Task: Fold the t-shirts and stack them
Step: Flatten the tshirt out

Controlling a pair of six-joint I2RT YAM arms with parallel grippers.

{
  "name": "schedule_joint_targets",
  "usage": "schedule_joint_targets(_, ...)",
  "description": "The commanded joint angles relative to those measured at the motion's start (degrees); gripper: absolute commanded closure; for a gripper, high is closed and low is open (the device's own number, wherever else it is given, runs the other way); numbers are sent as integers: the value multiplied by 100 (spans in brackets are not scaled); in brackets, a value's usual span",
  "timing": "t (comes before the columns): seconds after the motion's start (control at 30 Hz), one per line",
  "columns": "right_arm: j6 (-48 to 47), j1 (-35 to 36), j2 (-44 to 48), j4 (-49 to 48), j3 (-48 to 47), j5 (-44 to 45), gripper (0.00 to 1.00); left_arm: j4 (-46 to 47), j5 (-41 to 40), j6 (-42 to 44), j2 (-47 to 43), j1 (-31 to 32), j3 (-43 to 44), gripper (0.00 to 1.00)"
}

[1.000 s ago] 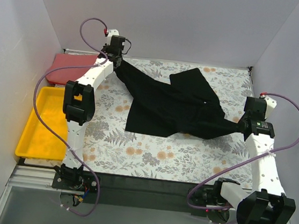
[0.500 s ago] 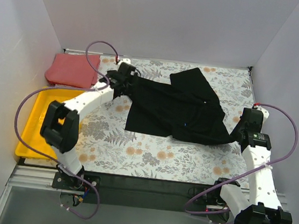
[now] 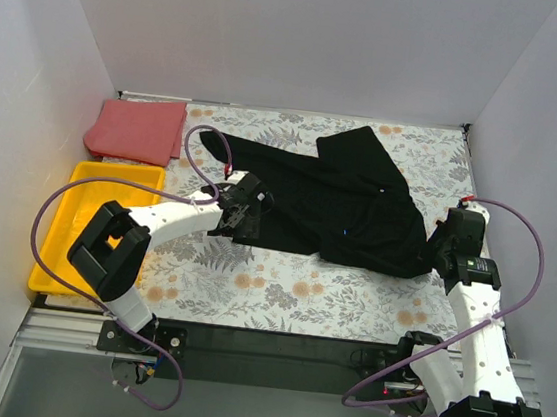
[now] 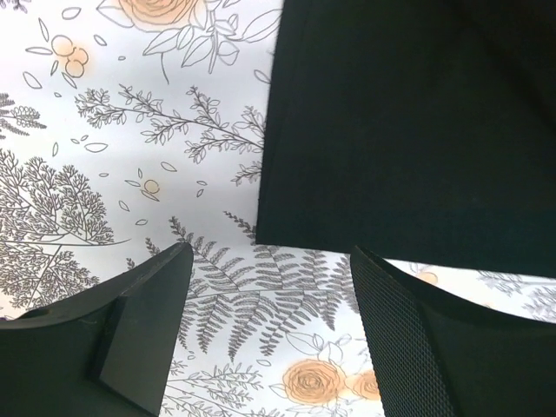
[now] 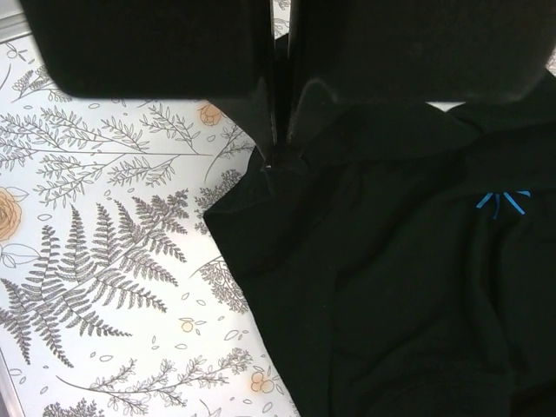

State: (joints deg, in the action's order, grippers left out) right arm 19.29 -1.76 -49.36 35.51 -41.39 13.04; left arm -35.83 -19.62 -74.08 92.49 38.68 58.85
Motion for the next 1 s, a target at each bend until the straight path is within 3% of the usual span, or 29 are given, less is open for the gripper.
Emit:
schedule_joint_targets(0.0, -57, 62, 155, -237, 60, -91, 94, 68, -306, -247, 93, -9, 48, 29)
schedule_joint_targets(0.5, -74, 79, 225, -351, 201, -223, 94, 120, -227, -414, 788, 17, -163, 48)
schedule_joint_targets(0.63, -74, 79, 190, -378, 201, -293, 95, 278, -121, -467, 867, 17, -365, 64)
schedule_joint_targets(0.73, -57, 79, 199, -360, 219, -293, 94, 279, -235, -405, 815, 17, -427, 96)
schedule_joint_targets(0.87, -31, 79, 208, -299, 219, -83, 94, 43, -551, -273, 307, -228, -585, 100)
schedule_joint_targets(0.97, 13, 79, 208, -220, 219, -21, 95, 59, -552, -45, -464, -886, -953, 100)
